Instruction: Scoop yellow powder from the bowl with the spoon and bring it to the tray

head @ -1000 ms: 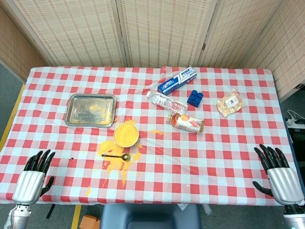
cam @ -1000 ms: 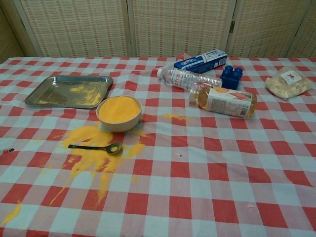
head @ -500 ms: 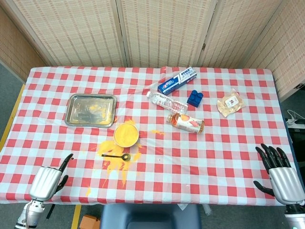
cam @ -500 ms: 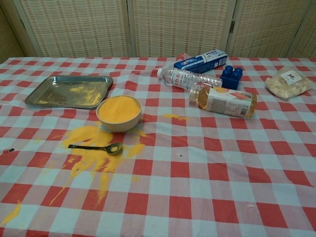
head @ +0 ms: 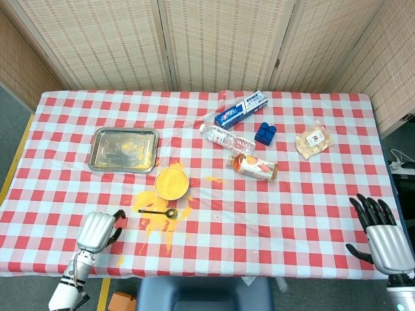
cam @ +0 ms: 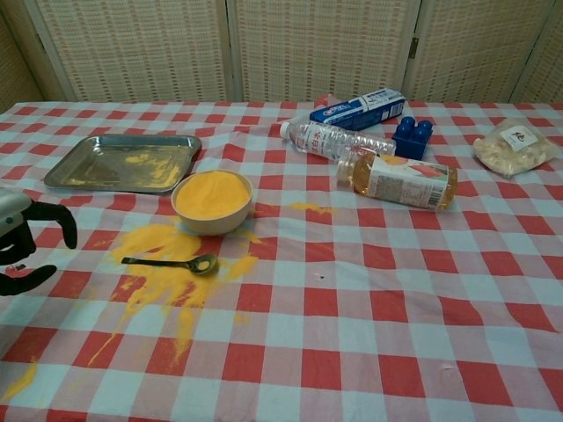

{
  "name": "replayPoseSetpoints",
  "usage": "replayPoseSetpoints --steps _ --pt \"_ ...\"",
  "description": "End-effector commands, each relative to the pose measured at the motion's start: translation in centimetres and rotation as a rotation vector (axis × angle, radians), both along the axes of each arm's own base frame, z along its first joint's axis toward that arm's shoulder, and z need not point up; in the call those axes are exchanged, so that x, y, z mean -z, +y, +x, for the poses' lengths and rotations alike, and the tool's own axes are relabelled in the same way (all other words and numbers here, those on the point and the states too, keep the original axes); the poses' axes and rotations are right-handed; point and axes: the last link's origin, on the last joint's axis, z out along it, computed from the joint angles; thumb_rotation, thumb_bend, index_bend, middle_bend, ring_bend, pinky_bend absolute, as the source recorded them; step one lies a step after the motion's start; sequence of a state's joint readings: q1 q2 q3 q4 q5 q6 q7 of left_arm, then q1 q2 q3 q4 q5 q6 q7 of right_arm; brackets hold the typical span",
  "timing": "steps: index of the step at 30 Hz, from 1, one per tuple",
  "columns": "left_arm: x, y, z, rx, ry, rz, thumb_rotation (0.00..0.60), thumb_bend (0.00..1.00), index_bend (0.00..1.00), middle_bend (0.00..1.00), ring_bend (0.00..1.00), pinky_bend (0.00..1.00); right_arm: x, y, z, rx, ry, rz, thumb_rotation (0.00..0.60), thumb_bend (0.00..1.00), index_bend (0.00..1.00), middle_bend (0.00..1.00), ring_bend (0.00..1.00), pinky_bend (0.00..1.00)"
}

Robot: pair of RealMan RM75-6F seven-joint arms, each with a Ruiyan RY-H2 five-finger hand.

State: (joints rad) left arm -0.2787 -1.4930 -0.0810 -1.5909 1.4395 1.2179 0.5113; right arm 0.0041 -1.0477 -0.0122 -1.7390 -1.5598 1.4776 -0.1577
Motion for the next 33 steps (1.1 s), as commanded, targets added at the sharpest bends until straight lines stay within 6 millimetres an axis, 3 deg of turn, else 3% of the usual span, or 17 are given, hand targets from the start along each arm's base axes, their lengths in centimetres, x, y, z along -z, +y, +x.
replayPoseSetpoints --steps 1,9,15,33 --pt "1.7 0.9 1.2 -0.002 -0.009 -0.043 0.6 0.41 0.45 1.0 1.0 1.0 0.0 0.0 0.0 0.001 0.0 0.0 0.6 0.07 0.0 0.0 0.0 0.0" --pt "4.3 2.1 2.5 0.012 -0.003 -0.036 0.6 0.41 0.46 1.0 1.0 1.0 0.0 -0.2 -0.1 0.009 0.002 0.004 0.6 0.06 0.0 0.0 0.0 0.0" --pt "5.0 2.9 2.9 0.022 0.004 -0.017 0.6 0.48 0.46 1.0 1.0 1.0 -0.2 -0.3 -0.2 0.016 0.002 -0.004 0.6 0.07 0.0 0.0 0.0 0.0" --pt "8.5 4.3 5.0 0.062 0.009 -0.023 0.6 0.47 0.45 1.0 1.0 1.0 -0.3 -0.7 -0.6 0.038 0.007 -0.003 0.6 0.07 0.0 0.0 0.0 0.0"
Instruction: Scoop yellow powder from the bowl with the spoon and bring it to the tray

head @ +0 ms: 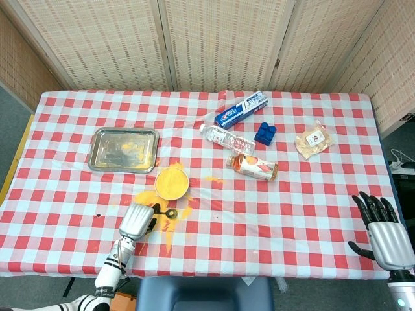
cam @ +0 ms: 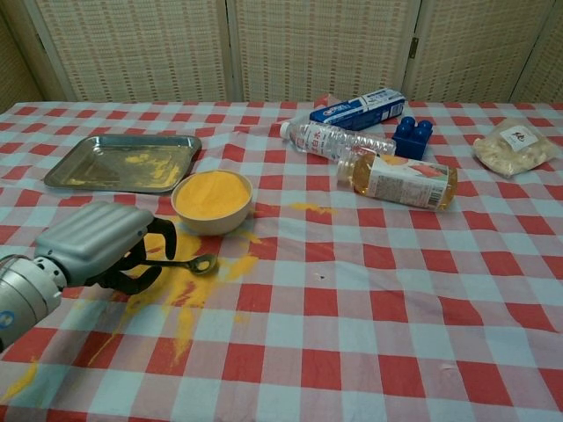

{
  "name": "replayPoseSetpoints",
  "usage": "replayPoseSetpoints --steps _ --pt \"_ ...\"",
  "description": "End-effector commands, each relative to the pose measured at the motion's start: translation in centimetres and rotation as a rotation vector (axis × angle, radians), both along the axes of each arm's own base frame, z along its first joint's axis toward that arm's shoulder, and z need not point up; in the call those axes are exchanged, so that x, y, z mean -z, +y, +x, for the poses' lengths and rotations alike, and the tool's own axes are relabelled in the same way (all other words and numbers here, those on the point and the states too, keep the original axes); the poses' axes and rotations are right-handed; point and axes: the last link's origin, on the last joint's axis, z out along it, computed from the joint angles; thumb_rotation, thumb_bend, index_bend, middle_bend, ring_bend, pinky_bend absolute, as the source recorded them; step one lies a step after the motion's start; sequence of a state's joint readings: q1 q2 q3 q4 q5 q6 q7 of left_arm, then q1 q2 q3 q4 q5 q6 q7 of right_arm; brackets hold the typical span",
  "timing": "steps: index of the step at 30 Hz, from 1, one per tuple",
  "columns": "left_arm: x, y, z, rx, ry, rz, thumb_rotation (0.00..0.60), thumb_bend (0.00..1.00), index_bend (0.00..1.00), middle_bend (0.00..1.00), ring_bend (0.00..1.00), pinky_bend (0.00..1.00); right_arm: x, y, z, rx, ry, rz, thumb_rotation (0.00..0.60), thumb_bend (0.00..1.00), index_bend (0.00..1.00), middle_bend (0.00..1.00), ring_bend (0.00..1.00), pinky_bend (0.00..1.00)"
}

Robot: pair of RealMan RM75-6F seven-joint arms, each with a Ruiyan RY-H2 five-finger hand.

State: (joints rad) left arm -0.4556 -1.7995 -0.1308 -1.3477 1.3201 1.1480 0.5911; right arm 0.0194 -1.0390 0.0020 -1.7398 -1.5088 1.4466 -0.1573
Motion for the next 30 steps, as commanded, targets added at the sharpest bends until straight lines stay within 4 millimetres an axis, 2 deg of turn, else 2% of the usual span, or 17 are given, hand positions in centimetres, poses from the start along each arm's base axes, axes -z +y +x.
replayPoseSetpoints --steps 1,9,30 --pt "0.4 0.3 0.1 0.017 0.016 0.021 0.6 0.47 0.45 1.0 1.0 1.0 -0.1 0.0 0.0 0.003 0.0 -0.003 0.6 0.07 0.0 0.0 0.0 0.0" --pt "0.8 0.3 0.0 0.04 0.035 0.043 0.6 0.47 0.44 1.0 1.0 1.0 -0.2 0.0 0.0 0.009 0.001 -0.002 0.6 0.07 0.0 0.0 0.0 0.0" --pt "1.6 0.4 -0.5 0.045 0.077 0.047 0.6 0.47 0.52 1.0 1.0 1.0 -0.4 0.2 0.1 0.007 -0.005 -0.001 0.6 0.06 0.0 0.0 0.0 0.0"
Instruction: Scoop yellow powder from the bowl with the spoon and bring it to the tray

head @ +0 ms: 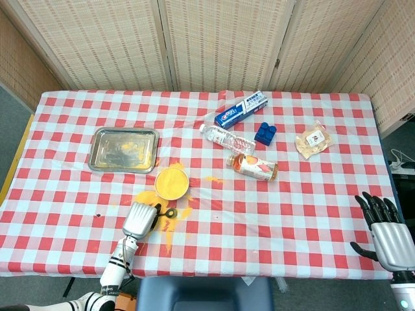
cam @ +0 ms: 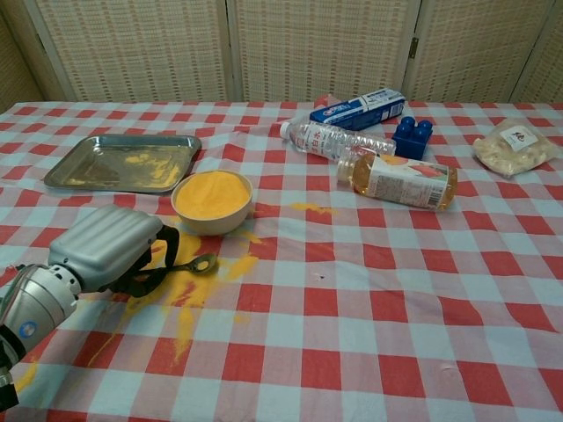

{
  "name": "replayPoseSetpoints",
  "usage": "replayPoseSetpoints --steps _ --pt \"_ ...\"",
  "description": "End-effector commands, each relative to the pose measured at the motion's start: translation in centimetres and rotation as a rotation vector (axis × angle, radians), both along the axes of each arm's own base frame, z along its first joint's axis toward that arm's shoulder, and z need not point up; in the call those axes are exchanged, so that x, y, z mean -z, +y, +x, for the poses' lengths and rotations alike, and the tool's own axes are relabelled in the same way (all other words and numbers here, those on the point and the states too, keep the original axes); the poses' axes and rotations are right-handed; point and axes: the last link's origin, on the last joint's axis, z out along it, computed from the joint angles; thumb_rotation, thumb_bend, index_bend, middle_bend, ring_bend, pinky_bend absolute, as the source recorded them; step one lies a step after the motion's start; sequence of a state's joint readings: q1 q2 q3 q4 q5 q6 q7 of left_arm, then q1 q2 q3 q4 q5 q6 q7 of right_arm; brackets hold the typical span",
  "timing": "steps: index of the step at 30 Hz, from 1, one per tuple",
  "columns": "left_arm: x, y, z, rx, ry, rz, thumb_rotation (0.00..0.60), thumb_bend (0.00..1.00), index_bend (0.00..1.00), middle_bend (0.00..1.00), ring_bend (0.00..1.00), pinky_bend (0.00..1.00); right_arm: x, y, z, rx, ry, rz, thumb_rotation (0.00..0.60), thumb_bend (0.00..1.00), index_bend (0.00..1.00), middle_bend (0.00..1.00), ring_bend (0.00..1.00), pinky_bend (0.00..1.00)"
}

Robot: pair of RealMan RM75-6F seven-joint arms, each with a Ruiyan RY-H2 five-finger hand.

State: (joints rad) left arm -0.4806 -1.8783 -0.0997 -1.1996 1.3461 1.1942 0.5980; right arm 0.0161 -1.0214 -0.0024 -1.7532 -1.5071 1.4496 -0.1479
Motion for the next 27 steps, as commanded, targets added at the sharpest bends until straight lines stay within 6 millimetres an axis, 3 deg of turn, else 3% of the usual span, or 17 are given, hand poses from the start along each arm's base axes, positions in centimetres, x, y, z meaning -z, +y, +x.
replayPoseSetpoints --steps 1,14,27 --pt "0.0 0.0 -0.01 0.0 0.001 0.001 0.6 0.47 0.52 1.0 1.0 1.0 0.0 0.0 0.0 0.0 0.0 -0.001 0.6 0.07 0.0 0.0 0.0 0.0" --pt "0.02 -0.33 0.21 0.01 0.012 -0.009 0.6 0.46 0.44 1.0 1.0 1.0 0.0 0.08 0.07 -0.001 0.0 0.001 0.6 0.07 0.0 0.0 0.0 0.0" --pt "0.41 -0.41 0.06 0.015 0.041 0.005 0.6 0.46 0.49 1.0 1.0 1.0 -0.13 0.21 0.12 -0.004 -0.005 -0.003 0.6 0.07 0.0 0.0 0.0 0.0"
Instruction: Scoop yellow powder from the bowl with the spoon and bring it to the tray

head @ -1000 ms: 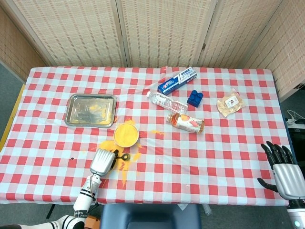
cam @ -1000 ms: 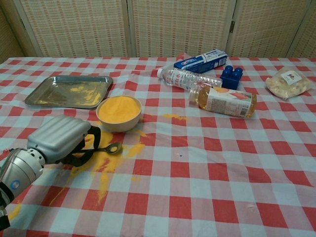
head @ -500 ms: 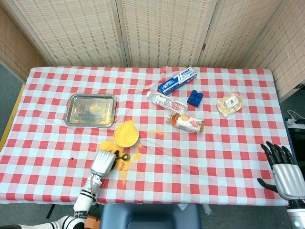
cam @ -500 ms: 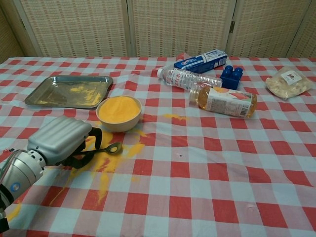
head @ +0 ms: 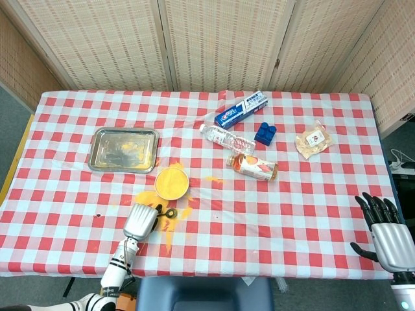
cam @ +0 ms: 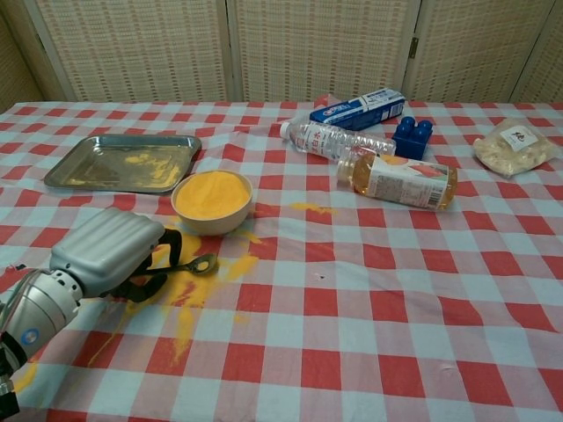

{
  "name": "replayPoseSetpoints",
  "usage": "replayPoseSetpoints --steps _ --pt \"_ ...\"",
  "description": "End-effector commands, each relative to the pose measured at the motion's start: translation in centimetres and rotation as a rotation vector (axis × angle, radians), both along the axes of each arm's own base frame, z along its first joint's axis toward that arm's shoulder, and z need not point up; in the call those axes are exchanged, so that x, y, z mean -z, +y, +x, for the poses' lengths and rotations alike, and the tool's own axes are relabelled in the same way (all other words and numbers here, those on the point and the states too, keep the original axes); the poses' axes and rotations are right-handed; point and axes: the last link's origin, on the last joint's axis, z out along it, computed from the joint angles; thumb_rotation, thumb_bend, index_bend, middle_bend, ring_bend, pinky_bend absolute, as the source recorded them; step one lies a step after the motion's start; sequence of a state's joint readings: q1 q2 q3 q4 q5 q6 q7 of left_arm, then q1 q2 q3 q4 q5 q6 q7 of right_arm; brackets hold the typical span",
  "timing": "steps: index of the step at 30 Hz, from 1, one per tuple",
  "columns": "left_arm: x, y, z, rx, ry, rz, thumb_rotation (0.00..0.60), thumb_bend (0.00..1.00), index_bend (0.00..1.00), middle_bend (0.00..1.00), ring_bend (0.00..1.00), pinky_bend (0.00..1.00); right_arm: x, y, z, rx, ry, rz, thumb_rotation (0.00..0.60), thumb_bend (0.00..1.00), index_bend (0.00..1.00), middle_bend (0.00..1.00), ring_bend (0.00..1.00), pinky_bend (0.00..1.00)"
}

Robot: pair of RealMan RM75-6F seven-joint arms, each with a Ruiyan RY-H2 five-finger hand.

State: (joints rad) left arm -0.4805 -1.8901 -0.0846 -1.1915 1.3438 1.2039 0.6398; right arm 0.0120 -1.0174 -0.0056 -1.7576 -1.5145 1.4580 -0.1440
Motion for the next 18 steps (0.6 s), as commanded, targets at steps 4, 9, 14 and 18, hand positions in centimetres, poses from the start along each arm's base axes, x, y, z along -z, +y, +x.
replayPoseSetpoints --steps 4,9,14,18 --pt "-0.02 -0.06 0.0 0.004 -0.001 0.008 0.6 0.45 0.5 1.0 1.0 1.0 -0.02 0.07 -0.01 0.0 0.0 0.002 0.6 0.07 0.0 0.0 0.0 0.0" --pt "-0.06 -0.02 -0.12 0.001 0.002 0.01 0.6 0.45 0.51 1.0 1.0 1.0 -0.01 0.08 0.0 0.0 -0.001 0.001 0.6 0.07 0.0 0.0 0.0 0.0" --pt "-0.1 0.02 -0.19 0.0 0.004 0.011 0.6 0.45 0.52 1.0 1.0 1.0 0.03 0.08 -0.01 0.001 0.002 0.002 0.6 0.07 0.0 0.0 0.0 0.0" --pt "-0.23 0.05 -0.21 0.001 -0.002 0.016 0.6 0.45 0.55 1.0 1.0 1.0 0.06 0.08 -0.01 0.001 0.003 0.002 0.6 0.07 0.0 0.0 0.0 0.0"
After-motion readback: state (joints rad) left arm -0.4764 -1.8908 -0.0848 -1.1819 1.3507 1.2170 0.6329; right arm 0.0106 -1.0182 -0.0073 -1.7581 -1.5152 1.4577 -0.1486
